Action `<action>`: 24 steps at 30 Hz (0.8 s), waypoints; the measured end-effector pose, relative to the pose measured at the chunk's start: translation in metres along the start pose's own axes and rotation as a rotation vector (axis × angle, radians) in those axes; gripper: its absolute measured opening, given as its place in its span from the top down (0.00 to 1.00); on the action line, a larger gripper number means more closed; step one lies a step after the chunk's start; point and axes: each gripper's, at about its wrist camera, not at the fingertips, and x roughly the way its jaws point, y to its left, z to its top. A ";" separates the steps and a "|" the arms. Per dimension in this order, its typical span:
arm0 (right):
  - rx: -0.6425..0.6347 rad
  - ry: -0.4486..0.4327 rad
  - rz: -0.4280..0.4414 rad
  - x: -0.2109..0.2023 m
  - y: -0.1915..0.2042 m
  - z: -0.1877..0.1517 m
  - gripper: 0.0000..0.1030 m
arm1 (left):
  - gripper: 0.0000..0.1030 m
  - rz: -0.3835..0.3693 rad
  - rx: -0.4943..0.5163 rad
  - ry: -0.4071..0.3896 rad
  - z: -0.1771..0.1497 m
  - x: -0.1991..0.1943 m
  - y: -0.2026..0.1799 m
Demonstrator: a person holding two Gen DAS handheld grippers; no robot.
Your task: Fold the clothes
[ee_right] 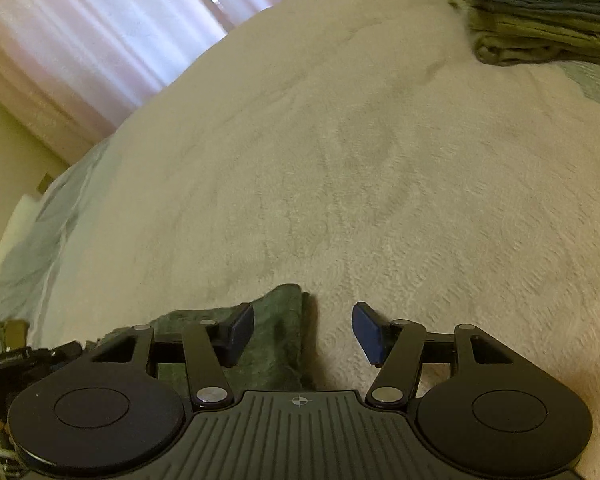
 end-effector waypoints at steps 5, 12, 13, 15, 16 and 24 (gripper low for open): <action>-0.102 0.023 -0.005 0.013 0.017 -0.004 0.55 | 0.80 -0.002 0.077 0.015 0.000 0.005 -0.013; -0.139 -0.001 -0.036 0.017 0.020 -0.007 0.76 | 0.83 0.011 0.134 0.015 -0.004 0.008 -0.021; -0.147 -0.005 -0.032 0.016 0.021 -0.007 0.85 | 0.89 0.008 0.141 0.017 -0.004 0.008 -0.022; -0.170 -0.011 -0.025 0.015 0.023 -0.008 0.92 | 0.97 0.003 0.165 0.016 -0.004 0.006 -0.024; -0.179 -0.016 -0.023 0.014 0.025 -0.008 0.94 | 0.97 0.000 0.176 0.013 -0.004 0.005 -0.025; -0.158 -0.100 -0.003 -0.004 0.025 -0.009 0.99 | 0.99 -0.031 0.139 -0.054 -0.002 -0.007 -0.019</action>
